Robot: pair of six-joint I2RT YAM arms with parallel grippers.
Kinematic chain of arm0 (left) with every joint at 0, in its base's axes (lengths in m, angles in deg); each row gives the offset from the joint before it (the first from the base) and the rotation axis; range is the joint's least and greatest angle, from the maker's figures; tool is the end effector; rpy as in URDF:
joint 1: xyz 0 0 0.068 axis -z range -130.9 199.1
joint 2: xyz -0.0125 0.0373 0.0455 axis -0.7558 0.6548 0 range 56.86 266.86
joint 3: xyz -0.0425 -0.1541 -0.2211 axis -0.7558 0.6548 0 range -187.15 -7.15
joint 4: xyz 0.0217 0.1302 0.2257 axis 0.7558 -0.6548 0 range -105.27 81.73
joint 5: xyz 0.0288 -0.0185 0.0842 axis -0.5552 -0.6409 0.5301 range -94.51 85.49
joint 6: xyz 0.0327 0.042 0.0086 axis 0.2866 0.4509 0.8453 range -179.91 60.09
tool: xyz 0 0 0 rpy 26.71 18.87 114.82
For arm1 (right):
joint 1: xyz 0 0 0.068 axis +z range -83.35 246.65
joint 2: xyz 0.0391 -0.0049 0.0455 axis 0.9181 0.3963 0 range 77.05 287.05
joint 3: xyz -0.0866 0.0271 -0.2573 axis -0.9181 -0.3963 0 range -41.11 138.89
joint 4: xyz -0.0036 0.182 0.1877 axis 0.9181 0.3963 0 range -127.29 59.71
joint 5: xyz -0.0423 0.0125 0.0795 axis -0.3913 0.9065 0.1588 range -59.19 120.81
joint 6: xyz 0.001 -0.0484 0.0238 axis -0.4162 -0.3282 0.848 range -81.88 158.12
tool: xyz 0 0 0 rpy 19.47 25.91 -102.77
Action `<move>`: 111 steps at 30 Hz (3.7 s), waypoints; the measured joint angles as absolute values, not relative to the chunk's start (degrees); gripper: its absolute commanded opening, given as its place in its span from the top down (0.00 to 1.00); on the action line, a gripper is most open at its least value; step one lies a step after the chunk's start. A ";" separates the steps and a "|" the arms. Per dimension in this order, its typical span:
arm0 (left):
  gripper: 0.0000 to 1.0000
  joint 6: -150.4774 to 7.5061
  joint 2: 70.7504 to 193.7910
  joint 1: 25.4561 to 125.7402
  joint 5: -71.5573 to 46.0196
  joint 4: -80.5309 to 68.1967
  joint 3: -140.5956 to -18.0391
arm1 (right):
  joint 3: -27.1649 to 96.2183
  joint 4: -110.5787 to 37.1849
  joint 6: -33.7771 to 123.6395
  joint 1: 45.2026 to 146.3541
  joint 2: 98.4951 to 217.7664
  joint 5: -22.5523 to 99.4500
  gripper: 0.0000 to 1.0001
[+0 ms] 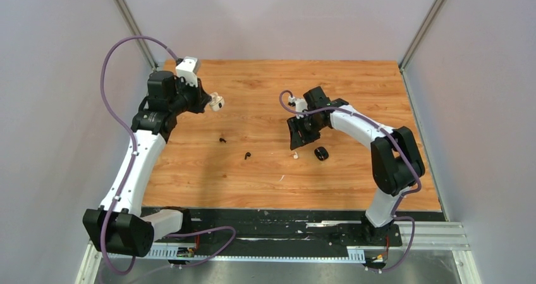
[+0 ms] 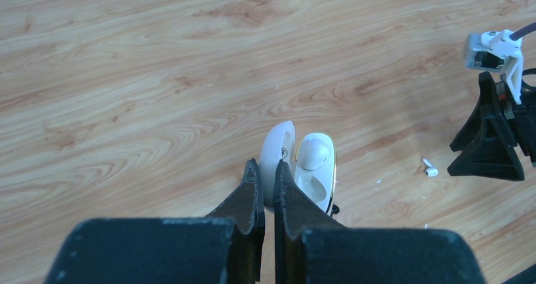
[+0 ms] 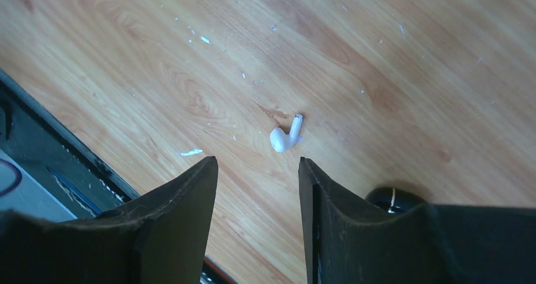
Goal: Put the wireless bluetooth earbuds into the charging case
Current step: Adjust the earbud at the center of the board, then pick up the earbud from the center of the board.
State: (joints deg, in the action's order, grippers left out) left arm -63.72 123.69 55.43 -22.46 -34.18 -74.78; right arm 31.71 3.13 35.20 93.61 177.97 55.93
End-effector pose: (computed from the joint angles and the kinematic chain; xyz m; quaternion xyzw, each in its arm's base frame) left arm 0.2551 -0.0393 0.3739 0.1021 0.8315 -0.1780 0.5163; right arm 0.3081 0.1738 0.2114 -0.2863 0.9161 0.2469 0.1334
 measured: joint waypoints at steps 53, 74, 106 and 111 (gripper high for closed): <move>1.00 -64.77 121.05 55.43 -22.22 -32.15 -74.04 | 30.68 1.32 -34.24 103.47 185.32 55.17 0.48; 1.00 -65.82 122.29 55.43 -23.03 -31.71 -74.06 | 39.27 9.80 39.96 103.38 187.13 42.60 0.51; 1.00 -65.84 122.32 55.43 -22.55 -32.04 -74.06 | 43.49 8.95 41.84 103.38 194.02 40.46 0.63; 1.00 -65.86 122.32 55.43 -22.44 -32.04 -74.06 | 44.23 8.25 40.97 103.62 194.59 40.44 0.64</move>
State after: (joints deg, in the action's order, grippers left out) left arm -65.86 122.32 55.43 -22.44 -32.04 -74.06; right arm 44.23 8.25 40.97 103.62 194.59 40.44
